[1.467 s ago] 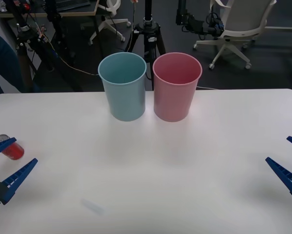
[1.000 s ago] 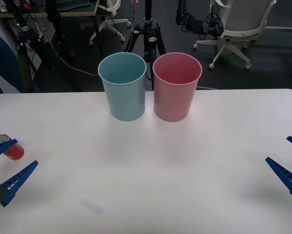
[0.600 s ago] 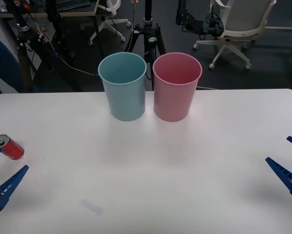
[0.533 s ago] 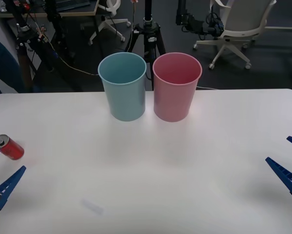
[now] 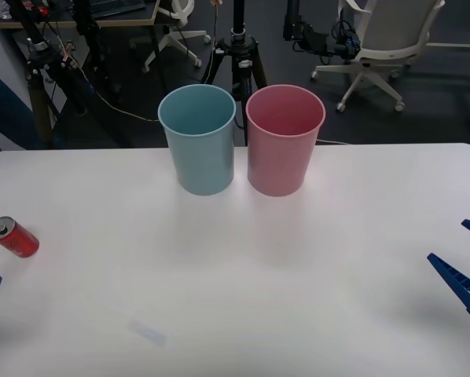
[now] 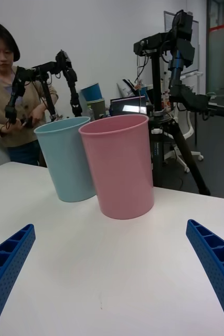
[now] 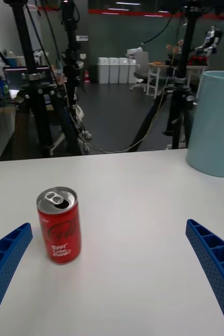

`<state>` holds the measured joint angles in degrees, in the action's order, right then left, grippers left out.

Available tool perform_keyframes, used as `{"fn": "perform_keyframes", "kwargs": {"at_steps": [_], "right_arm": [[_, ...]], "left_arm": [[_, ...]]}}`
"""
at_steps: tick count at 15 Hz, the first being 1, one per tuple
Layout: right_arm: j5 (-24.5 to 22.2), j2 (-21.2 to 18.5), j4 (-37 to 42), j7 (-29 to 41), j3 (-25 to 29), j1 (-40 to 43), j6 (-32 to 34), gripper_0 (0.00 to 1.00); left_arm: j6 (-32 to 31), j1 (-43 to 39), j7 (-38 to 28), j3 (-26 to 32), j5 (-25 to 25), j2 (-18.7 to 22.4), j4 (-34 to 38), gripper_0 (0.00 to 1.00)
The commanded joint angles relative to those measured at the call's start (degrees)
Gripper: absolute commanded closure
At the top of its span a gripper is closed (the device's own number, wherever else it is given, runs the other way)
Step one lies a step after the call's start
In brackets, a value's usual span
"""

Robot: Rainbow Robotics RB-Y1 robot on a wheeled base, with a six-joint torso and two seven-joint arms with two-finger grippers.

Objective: Grasp the object on the table and drop it into the matching bin: aluminum can to the light blue bin, PET bottle to the pink bin.

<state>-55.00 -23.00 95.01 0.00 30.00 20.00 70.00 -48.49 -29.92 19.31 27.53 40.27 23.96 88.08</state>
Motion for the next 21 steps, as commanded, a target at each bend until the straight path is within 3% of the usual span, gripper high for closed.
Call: {"fn": "perform_keyframes", "kwargs": {"at_steps": [1,5,13,21], "right_arm": [[0.0,0.0,0.0,0.0,0.0,0.0,0.0,0.00],[0.0,0.0,0.0,0.0,0.0,0.0,0.0,0.00],[0.0,0.0,0.0,0.0,0.0,0.0,0.0,0.00],[0.0,0.0,0.0,0.0,0.0,0.0,0.0,0.00]], "left_arm": [[-1.1,3.9,1.5,-0.8,-0.5,0.1,-4.8,0.00],[-1.3,6.7,6.7,-2.7,-1.9,0.1,-9.0,0.00],[-6.3,18.0,14.9,-0.1,-1.9,0.9,-24.4,0.00],[-12.6,30.5,21.2,-2.0,-3.5,5.5,-45.4,0.00]]}}
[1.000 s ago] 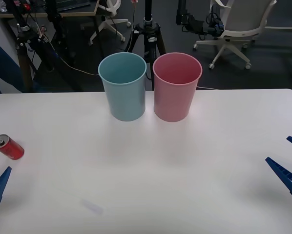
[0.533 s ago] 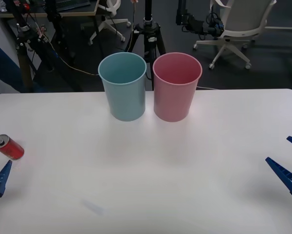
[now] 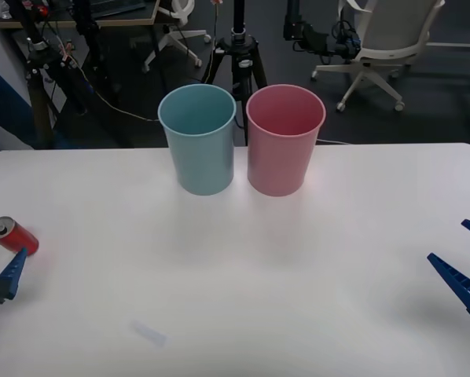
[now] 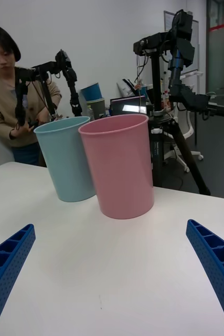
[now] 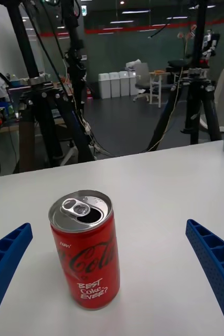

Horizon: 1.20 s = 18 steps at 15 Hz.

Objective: Grasp the object on the table and drop it into the matching bin: aluminum can to the light blue bin, PET bottle to the pink bin.

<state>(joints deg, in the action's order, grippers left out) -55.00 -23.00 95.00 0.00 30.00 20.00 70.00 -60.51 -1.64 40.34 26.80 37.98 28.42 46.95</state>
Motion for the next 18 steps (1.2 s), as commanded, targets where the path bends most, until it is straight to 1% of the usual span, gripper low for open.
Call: {"fn": "perform_keyframes", "kwargs": {"at_steps": [1,3,7,13,18], "right_arm": [[0.0,0.0,0.0,0.0,0.0,0.0,0.0,0.00],[0.0,0.0,0.0,0.0,0.0,0.0,0.0,0.00],[0.0,0.0,0.0,0.0,0.0,0.0,0.0,0.00],[0.0,0.0,0.0,0.0,0.0,0.0,0.0,0.00],[0.0,0.0,0.0,0.0,0.0,0.0,0.0,0.00]], "left_arm": [[-0.7,2.8,0.3,-1.6,-1.9,1.6,-5.5,0.00],[-0.7,4.4,0.5,-1.5,-2.3,2.1,-7.5,0.00],[2.6,6.2,0.8,-1.9,-2.6,2.0,-7.8,0.00],[9.6,8.4,0.4,-5.8,-2.7,2.0,-7.8,0.00],[13.3,10.0,-0.7,-7.5,-2.9,1.6,-7.8,0.00]]}}
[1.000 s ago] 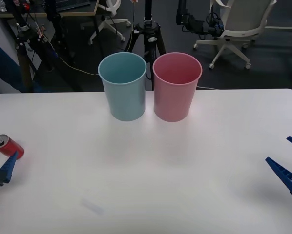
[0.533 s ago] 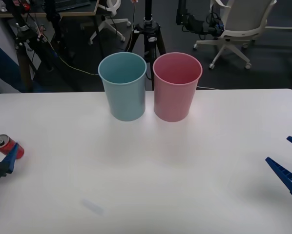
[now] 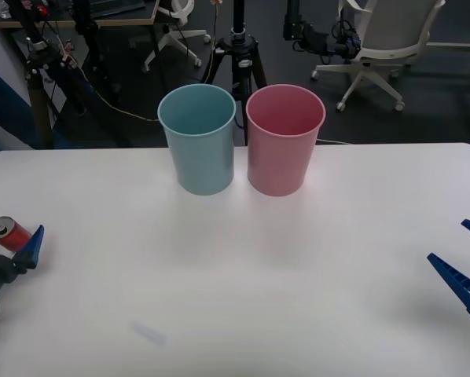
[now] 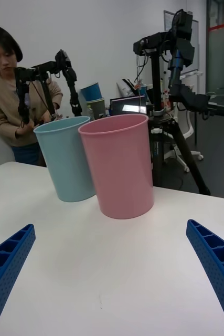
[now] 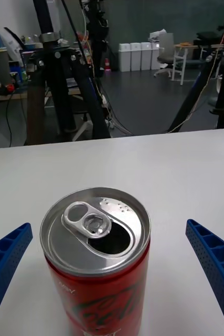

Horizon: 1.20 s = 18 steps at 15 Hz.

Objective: Grasp the object on the table and drop it into the matching bin: aluminum can to the light blue bin, PET bottle to the pink bin.

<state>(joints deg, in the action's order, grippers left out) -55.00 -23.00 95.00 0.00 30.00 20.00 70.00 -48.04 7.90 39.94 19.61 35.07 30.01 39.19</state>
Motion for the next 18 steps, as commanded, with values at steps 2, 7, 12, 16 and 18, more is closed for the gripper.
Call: {"fn": "perform_keyframes", "kwargs": {"at_steps": [2,7,12,16,18], "right_arm": [[0.0,0.0,0.0,0.0,0.0,0.0,0.0,0.00],[0.0,0.0,0.0,0.0,0.0,0.0,0.0,0.00],[0.0,0.0,0.0,0.0,0.0,0.0,0.0,0.00],[0.0,0.0,0.0,0.0,0.0,0.0,0.0,0.00],[0.0,0.0,0.0,0.0,0.0,0.0,0.0,0.00]], "left_arm": [[1.3,0.5,-0.7,-0.4,0.2,0.0,0.0,0.00],[2.3,1.1,-2.2,-0.4,0.6,0.0,0.0,0.62],[1.3,1.2,-4.1,-0.4,0.6,0.0,0.0,1.00],[0.3,1.1,-5.1,-0.2,0.6,0.0,0.1,1.00],[-0.8,1.0,-5.7,-0.1,0.6,0.0,0.1,1.00]]}}
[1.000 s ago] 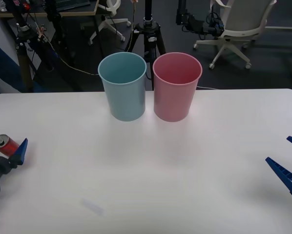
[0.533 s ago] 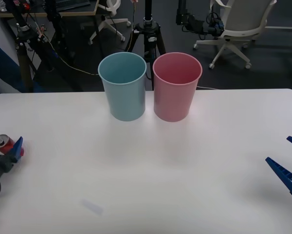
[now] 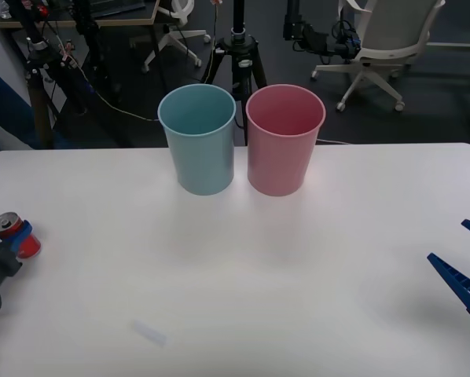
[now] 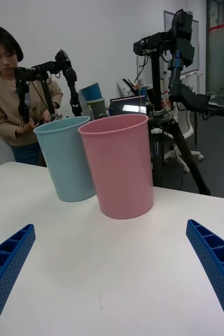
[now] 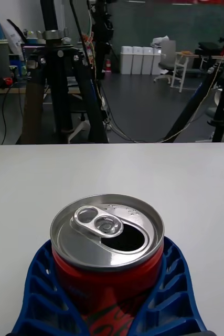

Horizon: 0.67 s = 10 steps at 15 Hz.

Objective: Grasp the object on the table and drop it into the matching bin: aluminum can to the light blue bin, PET bottle to the pink bin.

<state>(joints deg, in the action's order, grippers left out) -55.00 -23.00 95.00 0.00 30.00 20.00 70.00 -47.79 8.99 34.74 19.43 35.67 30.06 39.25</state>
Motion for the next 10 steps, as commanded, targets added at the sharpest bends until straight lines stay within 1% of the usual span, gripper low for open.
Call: {"fn": "perform_keyframes", "kwargs": {"at_steps": [1,3,4,6,7,10], "right_arm": [[0.0,0.0,0.0,0.0,0.0,0.0,0.0,0.00],[0.0,0.0,0.0,0.0,0.0,0.0,0.0,0.00],[0.0,0.0,0.0,0.0,0.0,0.0,0.0,0.00],[0.0,0.0,0.0,0.0,0.0,0.0,0.0,0.00],[0.0,0.0,0.0,0.0,0.0,0.0,0.0,0.00],[0.0,0.0,0.0,0.0,0.0,0.0,0.0,0.00]], "left_arm": [[-1.5,-0.7,-0.9,0.1,0.1,0.0,1.3,1.00],[0.0,-4.7,-1.8,-0.5,0.2,-0.1,8.5,1.00],[2.8,-8.3,-2.5,-1.8,0.0,-0.1,14.9,1.00],[5.3,-13.5,-3.6,-3.3,-0.1,-0.1,23.7,0.99],[5.5,-16.3,-7.2,-3.8,1.0,0.0,28.2,1.00],[5.4,-21.8,-14.4,-4.2,5.6,-0.1,38.7,1.00]]}}
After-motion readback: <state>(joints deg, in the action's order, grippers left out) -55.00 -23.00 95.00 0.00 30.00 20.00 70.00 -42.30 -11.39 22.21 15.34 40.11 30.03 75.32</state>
